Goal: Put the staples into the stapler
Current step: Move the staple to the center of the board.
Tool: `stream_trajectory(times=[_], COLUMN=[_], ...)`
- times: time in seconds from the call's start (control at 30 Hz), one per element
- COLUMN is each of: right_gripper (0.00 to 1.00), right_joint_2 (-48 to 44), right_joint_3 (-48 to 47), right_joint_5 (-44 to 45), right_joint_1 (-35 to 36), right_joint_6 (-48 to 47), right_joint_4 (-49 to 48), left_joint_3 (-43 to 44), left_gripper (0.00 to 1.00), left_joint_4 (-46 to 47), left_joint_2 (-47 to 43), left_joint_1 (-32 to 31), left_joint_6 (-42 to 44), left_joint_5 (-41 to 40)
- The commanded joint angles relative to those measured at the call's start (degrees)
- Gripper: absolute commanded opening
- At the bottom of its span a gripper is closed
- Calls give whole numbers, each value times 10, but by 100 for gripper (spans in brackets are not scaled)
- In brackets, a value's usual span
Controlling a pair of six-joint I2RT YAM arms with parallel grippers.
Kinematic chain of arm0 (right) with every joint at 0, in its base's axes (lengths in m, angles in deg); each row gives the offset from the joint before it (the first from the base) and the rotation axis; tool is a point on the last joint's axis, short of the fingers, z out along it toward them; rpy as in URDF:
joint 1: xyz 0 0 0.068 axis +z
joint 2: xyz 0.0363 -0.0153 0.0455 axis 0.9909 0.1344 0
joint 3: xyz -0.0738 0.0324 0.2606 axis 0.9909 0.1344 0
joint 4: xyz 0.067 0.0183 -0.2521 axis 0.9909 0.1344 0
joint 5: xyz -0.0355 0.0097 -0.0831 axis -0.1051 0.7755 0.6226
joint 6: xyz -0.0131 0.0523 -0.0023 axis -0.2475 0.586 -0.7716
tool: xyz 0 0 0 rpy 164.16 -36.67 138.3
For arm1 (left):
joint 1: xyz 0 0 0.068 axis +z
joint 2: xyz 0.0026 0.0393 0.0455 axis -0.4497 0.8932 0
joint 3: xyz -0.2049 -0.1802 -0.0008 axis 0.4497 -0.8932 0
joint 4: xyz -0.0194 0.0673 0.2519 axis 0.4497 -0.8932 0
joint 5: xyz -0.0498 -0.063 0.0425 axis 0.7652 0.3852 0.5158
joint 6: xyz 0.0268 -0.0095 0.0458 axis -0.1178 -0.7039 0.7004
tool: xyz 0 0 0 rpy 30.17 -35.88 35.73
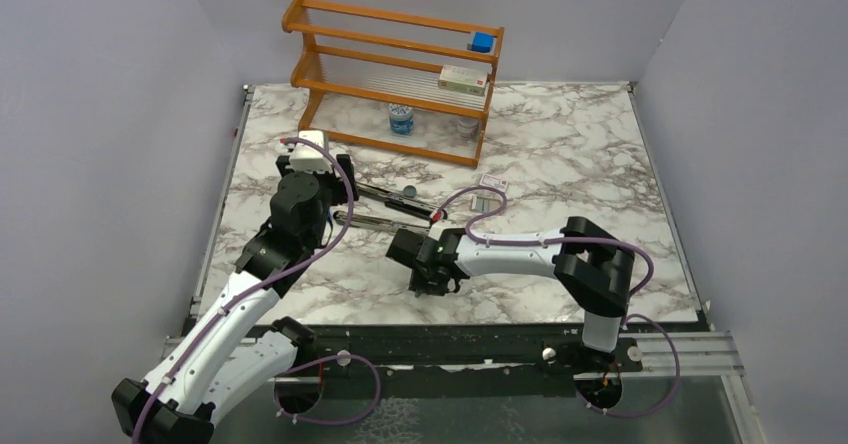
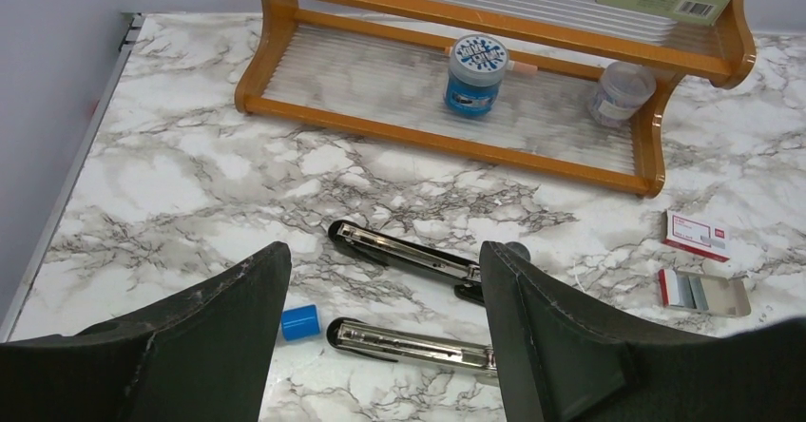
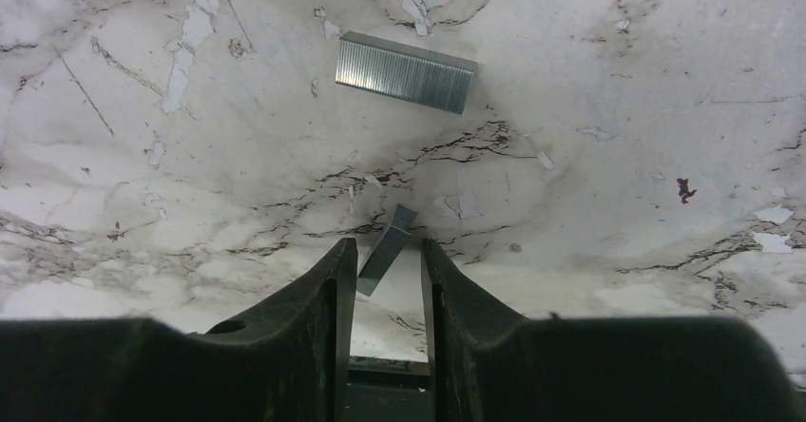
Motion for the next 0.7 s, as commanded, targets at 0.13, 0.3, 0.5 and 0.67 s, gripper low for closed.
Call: stream_trajectory(times=[0.13,0.3,0.5,0.67], right_gripper=[26,22,17,13], right_joint_2=[18,9,-10,-25], right_joint_3=[-1,20,57,88], right_joint_5=[-2,-9,-26,-33], right_joint_1=[-11,-19,-28,-31], right_joint_6=[4,-3,-33,-46], right_joint_4=[-7,-33,-111,-166], left_joint_3=[-6,-6,-4,0], left_gripper=[77,77,77,77], left_joint_4=[10,11,12,13], left_joint_2=[-5,-1,7,14], left_joint_1=[-7,-8,-8,-8], left_joint_6=[10,10,10,9], left_joint_5=[-7,-7,-7,-6])
